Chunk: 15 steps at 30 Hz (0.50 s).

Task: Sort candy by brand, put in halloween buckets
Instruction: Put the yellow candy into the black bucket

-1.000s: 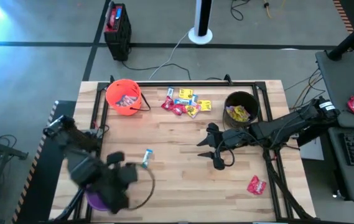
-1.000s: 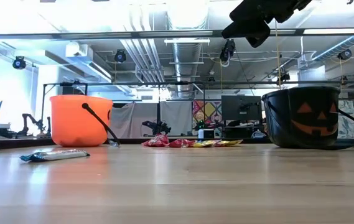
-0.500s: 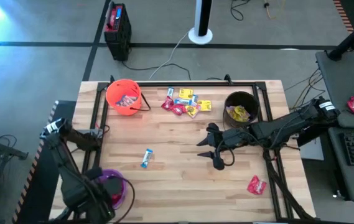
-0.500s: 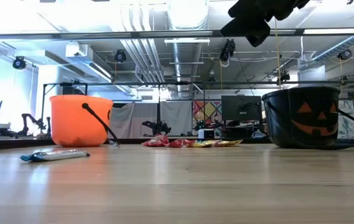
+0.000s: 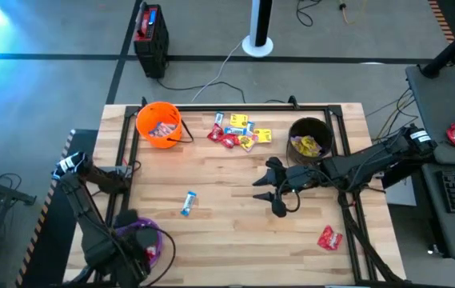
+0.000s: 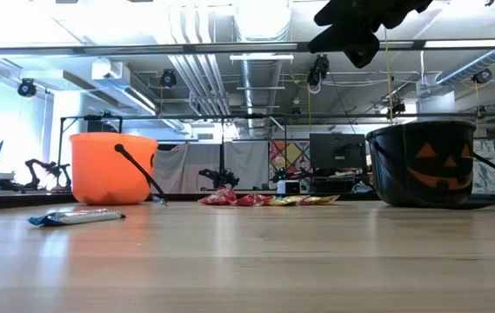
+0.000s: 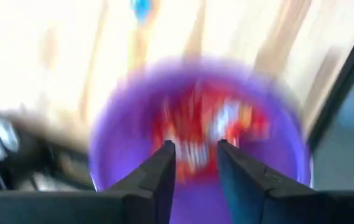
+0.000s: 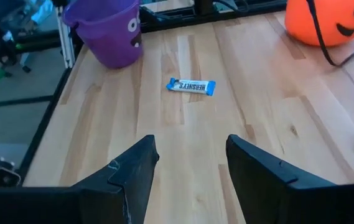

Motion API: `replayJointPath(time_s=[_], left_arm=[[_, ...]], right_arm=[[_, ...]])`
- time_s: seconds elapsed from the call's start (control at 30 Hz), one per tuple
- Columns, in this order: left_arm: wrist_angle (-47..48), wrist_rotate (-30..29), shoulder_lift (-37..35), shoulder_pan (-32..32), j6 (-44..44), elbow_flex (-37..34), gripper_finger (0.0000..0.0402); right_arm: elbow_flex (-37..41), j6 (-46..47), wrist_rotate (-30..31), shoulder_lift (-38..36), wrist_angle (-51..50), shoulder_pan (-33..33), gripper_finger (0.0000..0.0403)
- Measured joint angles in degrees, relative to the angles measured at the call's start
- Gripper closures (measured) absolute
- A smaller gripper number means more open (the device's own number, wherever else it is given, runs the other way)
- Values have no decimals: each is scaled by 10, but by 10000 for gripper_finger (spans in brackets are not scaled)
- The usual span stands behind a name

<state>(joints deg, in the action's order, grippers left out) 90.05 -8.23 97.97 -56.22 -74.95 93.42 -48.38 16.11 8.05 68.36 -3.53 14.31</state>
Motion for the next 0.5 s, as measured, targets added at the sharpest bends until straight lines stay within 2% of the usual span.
replayJointPath(time_s=[0.13,0.2,0.27,0.37,0.5], left_arm=[[-3,-204,0,1,103,42,299],[-11,-299,-2,3,170,60,303],[-25,-363,-6,6,246,70,310],[-37,-406,-20,17,331,68,321],[-43,-408,-41,44,385,44,337]], right_arm=[[-1,96,-20,-1,-24,0,216],[-1,146,-61,-1,-60,3,216],[-1,204,-100,1,-105,12,216],[-1,297,-133,3,-189,33,216],[-1,390,-123,3,-289,52,216]])
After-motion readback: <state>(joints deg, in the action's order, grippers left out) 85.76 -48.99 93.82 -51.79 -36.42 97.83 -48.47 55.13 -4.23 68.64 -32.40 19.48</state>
